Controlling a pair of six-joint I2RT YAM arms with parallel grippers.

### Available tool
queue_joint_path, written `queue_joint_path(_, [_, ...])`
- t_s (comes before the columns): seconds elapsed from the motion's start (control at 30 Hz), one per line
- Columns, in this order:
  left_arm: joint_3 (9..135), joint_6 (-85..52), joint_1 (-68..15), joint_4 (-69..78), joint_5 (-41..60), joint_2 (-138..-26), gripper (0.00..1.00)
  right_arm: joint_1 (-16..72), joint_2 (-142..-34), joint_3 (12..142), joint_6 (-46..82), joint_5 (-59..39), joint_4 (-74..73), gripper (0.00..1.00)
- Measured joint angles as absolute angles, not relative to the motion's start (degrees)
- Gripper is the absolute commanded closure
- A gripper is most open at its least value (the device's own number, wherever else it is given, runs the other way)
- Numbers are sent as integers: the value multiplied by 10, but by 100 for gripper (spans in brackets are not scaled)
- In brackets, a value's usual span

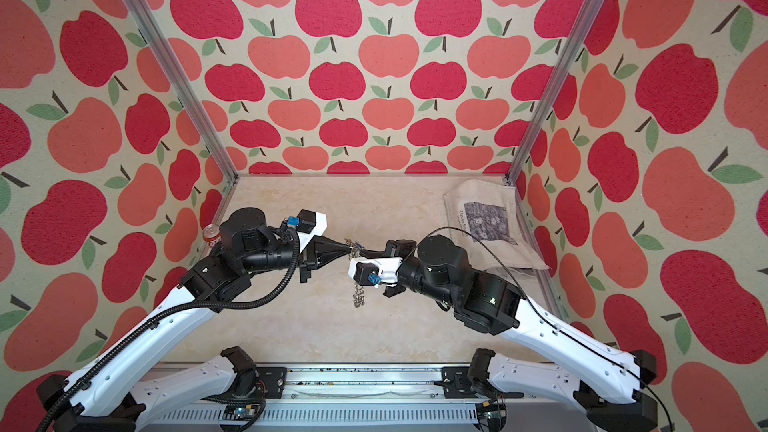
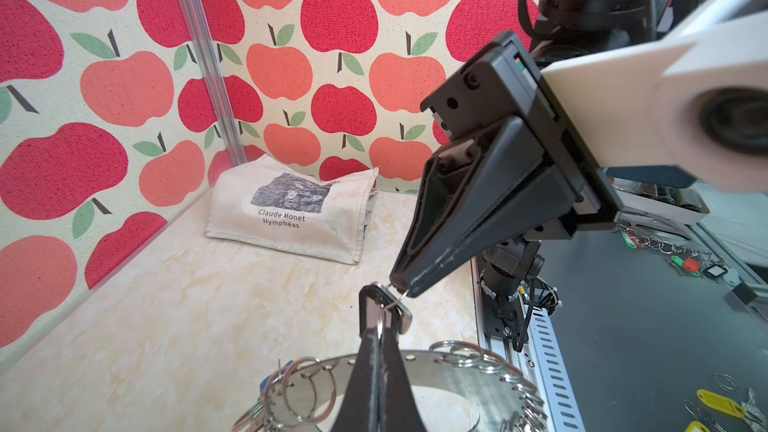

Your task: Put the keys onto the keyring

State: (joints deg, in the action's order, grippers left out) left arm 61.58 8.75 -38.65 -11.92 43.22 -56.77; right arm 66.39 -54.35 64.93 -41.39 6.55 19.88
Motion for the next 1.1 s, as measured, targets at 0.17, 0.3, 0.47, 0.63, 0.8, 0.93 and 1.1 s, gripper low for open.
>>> queue_joint_path(0.17, [616, 88, -387, -121, 429, -567, 100, 664, -545, 651, -414, 64, 201, 100])
queue_joint_path(0.3, [616, 88, -387, -121, 428, -567, 100, 664, -547, 654, -414, 62, 204, 100])
queue_joint_path(0.47, [616, 88, -387, -121, 428, -566, 100, 664, -547, 655, -414, 56, 207, 100])
queue_joint_path(0.63, [616, 87, -387, -120, 428, -566, 100, 664, -551, 655, -414, 46, 207, 100])
queue_joint_path(0.8, [616, 85, -387, -114, 428, -564, 100, 664, -553, 655, -414, 44, 207, 100])
queue_joint_path(0.93, [614, 83, -387, -103, 428, -559, 100, 664, -553, 655, -413, 43, 205, 100])
queue_joint_path(1.1, [596, 66, -383, -69, 429, -549, 100, 664, -552, 655, -409, 40, 197, 100])
